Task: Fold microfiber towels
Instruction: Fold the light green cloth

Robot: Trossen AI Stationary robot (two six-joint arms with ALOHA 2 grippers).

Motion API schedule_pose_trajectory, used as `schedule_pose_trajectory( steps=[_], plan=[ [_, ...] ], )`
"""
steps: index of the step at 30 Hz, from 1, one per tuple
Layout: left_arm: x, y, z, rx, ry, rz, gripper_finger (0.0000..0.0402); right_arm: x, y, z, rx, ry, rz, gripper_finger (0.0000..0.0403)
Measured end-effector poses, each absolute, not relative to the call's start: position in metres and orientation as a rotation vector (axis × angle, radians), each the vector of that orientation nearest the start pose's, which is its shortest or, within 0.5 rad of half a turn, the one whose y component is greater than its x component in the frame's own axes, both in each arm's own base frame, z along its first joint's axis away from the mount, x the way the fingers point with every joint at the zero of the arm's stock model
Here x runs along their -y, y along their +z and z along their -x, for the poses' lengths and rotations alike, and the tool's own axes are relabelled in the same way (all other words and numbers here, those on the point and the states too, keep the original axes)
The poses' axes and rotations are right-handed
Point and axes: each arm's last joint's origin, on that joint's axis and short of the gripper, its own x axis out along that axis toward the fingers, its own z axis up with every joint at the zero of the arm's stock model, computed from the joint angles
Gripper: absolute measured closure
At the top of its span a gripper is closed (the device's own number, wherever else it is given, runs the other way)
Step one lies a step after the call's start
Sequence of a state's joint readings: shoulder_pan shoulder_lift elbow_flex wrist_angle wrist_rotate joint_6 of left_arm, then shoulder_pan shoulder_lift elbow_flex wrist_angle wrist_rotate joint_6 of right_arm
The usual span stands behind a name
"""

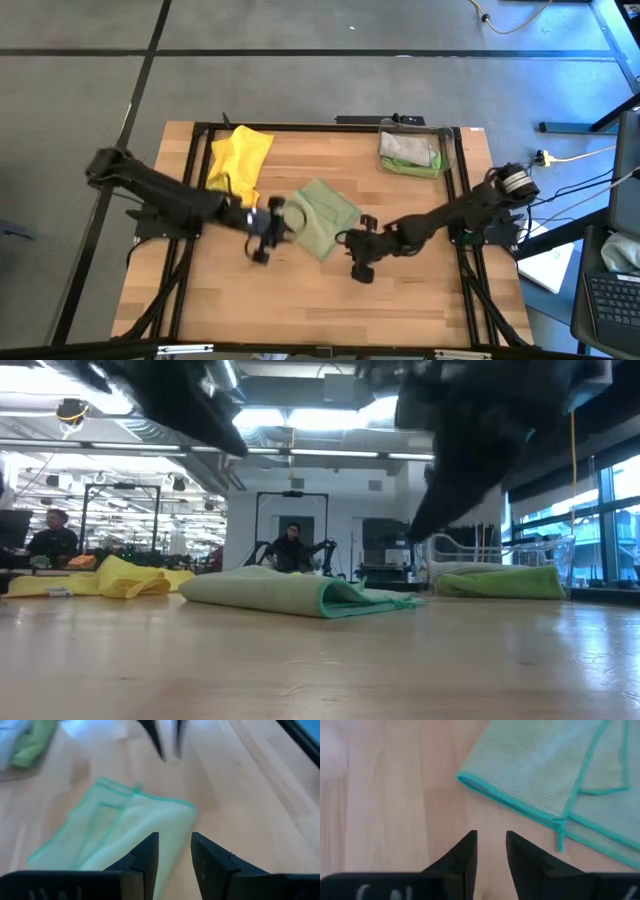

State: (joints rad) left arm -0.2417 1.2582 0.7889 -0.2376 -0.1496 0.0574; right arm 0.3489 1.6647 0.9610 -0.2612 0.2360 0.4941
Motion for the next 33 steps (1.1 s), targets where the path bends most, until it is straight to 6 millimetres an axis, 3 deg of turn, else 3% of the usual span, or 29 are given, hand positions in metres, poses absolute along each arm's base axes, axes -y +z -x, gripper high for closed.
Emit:
schedule_pose_trajectory(
  steps=[5,9,12,19,23,29,33],
  plan=[
    [-0.004,0.214,-0.235,-0.658,-0.021,-0.052,0.0294,-0.076,0.148,-0.302,-0.898,-0.174,-0.236,0.0261],
    [-0.036,0.203,-0.226,-0.631,0.112,-0.005,0.0294,-0.055,0.151,-0.310,-0.860,-0.203,-0.219,0.0236],
    [-0.053,0.198,-0.223,-0.611,0.120,0.019,0.0290,-0.039,0.157,-0.319,-0.789,-0.187,-0.266,0.0224],
    [-0.076,0.180,-0.221,-0.623,0.052,0.094,0.0278,-0.012,0.156,-0.320,-0.813,-0.200,-0.339,0.0219],
    [-0.083,0.169,-0.226,-0.628,0.000,0.145,0.0275,-0.010,0.153,-0.323,-0.814,-0.166,-0.364,0.0219],
    [-0.087,0.153,-0.237,-0.634,-0.010,0.148,0.0275,-0.007,0.128,-0.325,-0.909,-0.130,-0.337,0.0219],
    [-0.090,0.148,-0.237,-0.651,0.001,0.162,0.0274,-0.001,0.122,-0.327,-0.916,-0.132,-0.342,0.0221]
  ],
)
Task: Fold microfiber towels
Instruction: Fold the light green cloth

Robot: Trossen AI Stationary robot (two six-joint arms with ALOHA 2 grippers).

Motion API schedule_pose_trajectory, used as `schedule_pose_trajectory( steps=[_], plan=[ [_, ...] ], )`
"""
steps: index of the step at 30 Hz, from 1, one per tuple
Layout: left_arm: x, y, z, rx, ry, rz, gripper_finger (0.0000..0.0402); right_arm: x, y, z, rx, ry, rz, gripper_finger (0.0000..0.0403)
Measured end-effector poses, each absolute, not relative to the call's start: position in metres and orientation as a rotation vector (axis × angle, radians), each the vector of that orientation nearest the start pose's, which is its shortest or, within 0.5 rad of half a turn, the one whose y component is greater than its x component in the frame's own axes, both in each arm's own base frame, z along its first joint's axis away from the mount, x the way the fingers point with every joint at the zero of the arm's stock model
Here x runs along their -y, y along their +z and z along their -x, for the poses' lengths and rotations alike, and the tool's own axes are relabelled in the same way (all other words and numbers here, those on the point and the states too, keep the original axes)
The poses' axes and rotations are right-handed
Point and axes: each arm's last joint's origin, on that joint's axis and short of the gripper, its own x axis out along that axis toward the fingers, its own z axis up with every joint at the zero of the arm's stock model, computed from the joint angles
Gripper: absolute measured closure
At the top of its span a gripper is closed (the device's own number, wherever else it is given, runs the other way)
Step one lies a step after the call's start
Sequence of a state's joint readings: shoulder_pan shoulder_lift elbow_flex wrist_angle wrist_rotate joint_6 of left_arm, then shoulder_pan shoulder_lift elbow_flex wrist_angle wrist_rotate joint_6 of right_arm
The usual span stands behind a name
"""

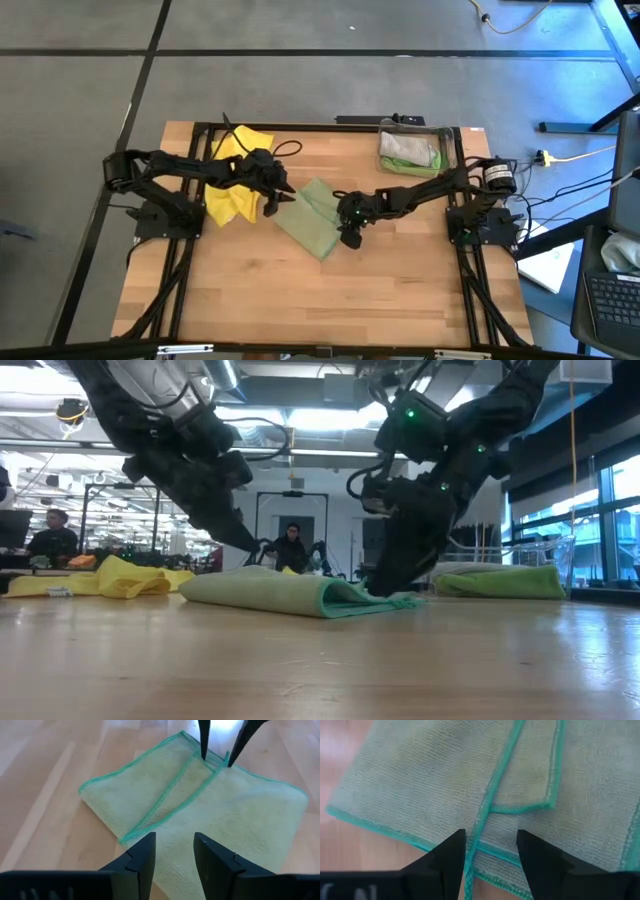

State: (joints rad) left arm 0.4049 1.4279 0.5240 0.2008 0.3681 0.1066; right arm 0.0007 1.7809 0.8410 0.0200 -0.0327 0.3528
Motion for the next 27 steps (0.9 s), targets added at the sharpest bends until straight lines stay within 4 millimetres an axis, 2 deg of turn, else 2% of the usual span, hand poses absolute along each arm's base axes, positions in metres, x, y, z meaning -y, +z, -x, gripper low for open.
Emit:
schedule_pose_trajectory(
  steps=[10,27],
  plan=[
    [-0.0912,0.1492,-0.2397,-0.621,0.002,0.142,0.0274,-0.0039,0.1227,-0.3297,-0.903,0.003,-0.401,0.0244],
    [-0.0931,0.1497,-0.2398,-0.619,0.014,0.050,0.0277,-0.0021,0.1210,-0.3313,-0.898,-0.038,-0.497,0.0246]
  ],
)
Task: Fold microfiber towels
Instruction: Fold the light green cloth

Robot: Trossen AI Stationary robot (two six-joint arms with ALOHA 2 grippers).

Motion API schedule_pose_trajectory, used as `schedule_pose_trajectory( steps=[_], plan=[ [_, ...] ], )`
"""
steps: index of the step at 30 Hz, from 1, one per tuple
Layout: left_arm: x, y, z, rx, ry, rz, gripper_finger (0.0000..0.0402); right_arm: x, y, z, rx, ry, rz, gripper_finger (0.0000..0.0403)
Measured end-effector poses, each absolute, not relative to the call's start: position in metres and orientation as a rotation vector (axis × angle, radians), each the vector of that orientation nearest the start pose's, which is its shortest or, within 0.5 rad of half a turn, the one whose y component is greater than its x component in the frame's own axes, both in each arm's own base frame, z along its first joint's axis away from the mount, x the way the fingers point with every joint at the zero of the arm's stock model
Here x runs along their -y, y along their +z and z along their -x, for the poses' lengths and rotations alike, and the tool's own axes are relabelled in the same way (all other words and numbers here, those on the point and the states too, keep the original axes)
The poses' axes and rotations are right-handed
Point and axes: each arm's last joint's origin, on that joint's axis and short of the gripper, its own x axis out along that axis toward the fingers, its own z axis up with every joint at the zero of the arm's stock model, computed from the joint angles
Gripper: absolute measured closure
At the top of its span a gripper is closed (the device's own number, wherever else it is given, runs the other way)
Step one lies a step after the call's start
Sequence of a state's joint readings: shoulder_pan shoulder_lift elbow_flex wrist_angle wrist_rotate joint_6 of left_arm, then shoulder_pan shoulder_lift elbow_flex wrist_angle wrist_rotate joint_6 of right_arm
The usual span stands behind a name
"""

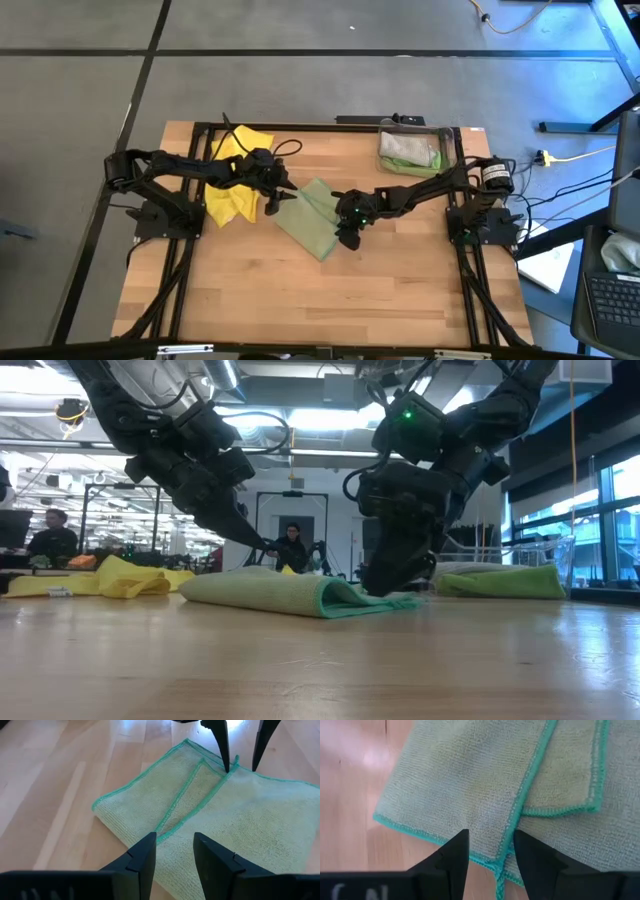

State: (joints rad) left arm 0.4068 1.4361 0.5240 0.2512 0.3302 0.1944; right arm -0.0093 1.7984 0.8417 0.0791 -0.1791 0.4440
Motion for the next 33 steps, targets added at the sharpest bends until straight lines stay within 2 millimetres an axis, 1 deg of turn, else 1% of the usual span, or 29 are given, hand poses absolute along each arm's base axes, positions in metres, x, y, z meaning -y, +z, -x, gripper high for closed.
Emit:
schedule_pose_trajectory(
  steps=[4,10,22,33],
  plan=[
    [-0.093,0.150,-0.240,-0.619,0.014,0.050,0.0277,-0.003,0.114,-0.335,-0.888,-0.021,-0.514,0.0246],
    [-0.093,0.150,-0.240,-0.621,0.014,0.051,0.0277,-0.005,0.101,-0.344,-0.860,0.066,-0.564,0.0246],
    [-0.093,0.148,-0.239,-0.637,0.014,0.063,0.0277,-0.001,0.104,-0.343,-0.847,0.102,-0.551,0.0246],
    [-0.092,0.147,-0.238,-0.650,0.013,0.069,0.0277,0.003,0.109,-0.347,-0.776,0.151,-0.572,0.0246]
  ],
)
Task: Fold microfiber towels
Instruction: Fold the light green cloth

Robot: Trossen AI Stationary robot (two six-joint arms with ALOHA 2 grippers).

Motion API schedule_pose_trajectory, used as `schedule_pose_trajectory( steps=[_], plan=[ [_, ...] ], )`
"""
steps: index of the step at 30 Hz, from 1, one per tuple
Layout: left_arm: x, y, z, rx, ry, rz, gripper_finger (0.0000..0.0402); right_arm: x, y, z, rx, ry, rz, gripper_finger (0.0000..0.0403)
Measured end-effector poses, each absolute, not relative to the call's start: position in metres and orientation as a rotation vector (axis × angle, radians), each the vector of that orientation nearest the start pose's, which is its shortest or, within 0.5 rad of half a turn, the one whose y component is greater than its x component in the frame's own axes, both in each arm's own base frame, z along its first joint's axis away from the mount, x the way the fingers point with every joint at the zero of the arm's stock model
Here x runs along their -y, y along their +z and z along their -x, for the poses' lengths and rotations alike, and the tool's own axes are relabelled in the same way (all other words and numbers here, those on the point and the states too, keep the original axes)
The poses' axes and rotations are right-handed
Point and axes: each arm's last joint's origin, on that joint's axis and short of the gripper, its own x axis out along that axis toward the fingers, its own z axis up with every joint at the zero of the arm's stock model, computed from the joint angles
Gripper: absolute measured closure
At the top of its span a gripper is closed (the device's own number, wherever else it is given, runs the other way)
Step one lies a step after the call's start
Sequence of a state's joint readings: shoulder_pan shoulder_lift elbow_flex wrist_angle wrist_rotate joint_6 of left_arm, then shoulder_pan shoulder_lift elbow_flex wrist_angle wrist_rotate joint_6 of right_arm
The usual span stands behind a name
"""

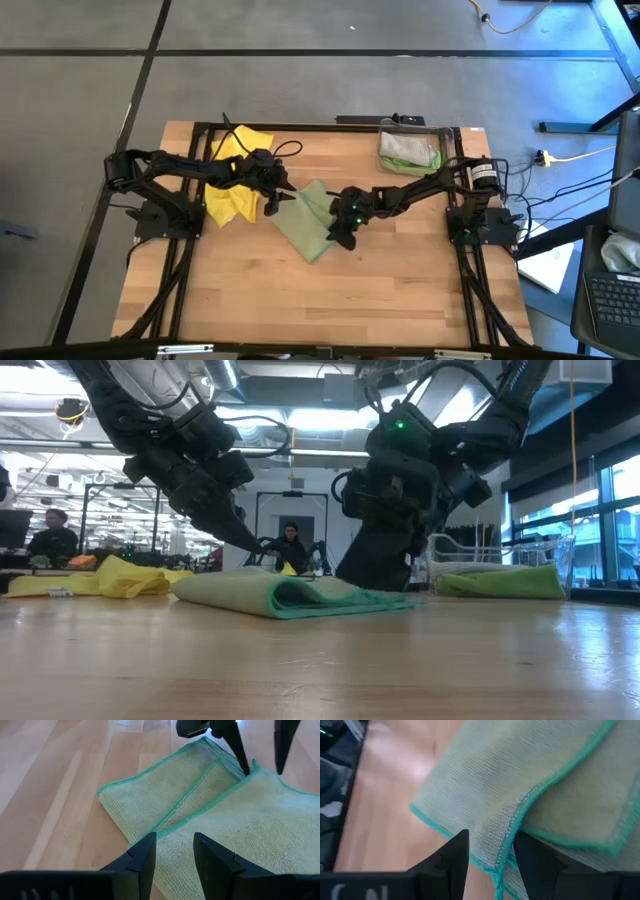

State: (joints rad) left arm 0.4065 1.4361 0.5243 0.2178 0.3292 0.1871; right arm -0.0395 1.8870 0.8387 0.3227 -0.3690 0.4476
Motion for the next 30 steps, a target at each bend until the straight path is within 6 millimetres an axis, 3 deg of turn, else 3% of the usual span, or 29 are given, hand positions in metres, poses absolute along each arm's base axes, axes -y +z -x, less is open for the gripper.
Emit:
schedule_pose_trajectory(
  steps=[5,14,21,30],
  plan=[
    [-0.092,0.147,-0.238,-0.650,0.013,0.069,0.0277,0.003,0.113,-0.350,-0.736,0.185,-0.594,0.0246],
    [-0.092,0.147,-0.238,-0.650,0.013,0.069,0.0277,0.005,0.108,-0.347,-0.787,0.083,-0.571,0.0250],
    [-0.092,0.145,-0.239,-0.654,0.007,0.065,0.0277,0.003,0.108,-0.347,-0.793,0.119,-0.581,0.0304],
    [-0.088,0.121,-0.253,-0.668,-0.032,0.042,0.0277,0.002,0.110,-0.347,-0.782,0.170,-0.568,0.0354]
  ],
)
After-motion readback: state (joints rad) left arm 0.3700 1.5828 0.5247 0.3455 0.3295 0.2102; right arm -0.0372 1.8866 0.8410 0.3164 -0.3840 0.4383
